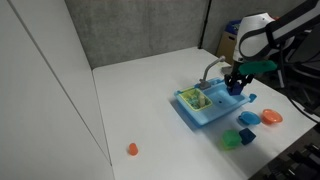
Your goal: Put the blue block into the sink
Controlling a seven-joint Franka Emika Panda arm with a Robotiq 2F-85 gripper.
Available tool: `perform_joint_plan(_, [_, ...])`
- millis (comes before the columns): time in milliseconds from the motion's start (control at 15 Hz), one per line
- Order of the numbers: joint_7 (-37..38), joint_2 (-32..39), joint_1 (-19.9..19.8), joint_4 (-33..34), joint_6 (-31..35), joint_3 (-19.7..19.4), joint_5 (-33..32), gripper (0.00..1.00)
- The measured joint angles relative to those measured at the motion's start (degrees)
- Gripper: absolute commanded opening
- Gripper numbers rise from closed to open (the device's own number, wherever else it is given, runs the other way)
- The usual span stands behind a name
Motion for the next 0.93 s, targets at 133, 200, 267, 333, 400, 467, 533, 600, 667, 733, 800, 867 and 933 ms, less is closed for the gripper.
perform_joint_plan(133, [0.0, 2.7, -0.4, 2.6, 0.0, 0.0, 0.0, 0.3])
perform_joint_plan(200, [0.0, 4.0, -0.6, 3.8, 0.0, 0.0, 0.0, 0.3])
perform_joint_plan(267, [0.0, 5.1, -0.9, 4.8, 0.0, 0.0, 0.0, 0.3])
perform_joint_plan(333, [0.0, 6.3, -1.2, 5.8, 0.0, 0.0, 0.1, 0.3])
perform_joint_plan(400, [0.0, 7.4, -1.4, 6.5, 0.0, 0.0, 0.1, 0.3])
perform_joint_plan(467, [0.0, 8.5, -1.7, 7.1, 0.0, 0.0, 0.1, 0.3])
perform_joint_plan(533, [0.0, 9.5, -2.0, 7.7, 0.0, 0.0, 0.4, 0.3])
perform_joint_plan(600, [0.0, 10.4, -2.2, 8.2, 0.0, 0.0, 0.6, 0.3])
perform_joint_plan(667, [0.0, 11.4, -2.3, 8.6, 0.0, 0.0, 0.8, 0.3])
perform_joint_plan(733, [0.0, 12.2, -2.5, 9.0, 0.0, 0.0, 0.9, 0.3])
perform_joint_plan(800, [0.0, 13.1, -2.6, 9.4, 0.0, 0.0, 1.2, 0.3])
perform_joint_plan(867, [0.0, 13.8, -2.6, 9.7, 0.0, 0.0, 1.6, 0.3])
perform_joint_plan(933, [0.0, 14.5, -2.7, 10.0, 0.0, 0.1, 2.1, 0.3])
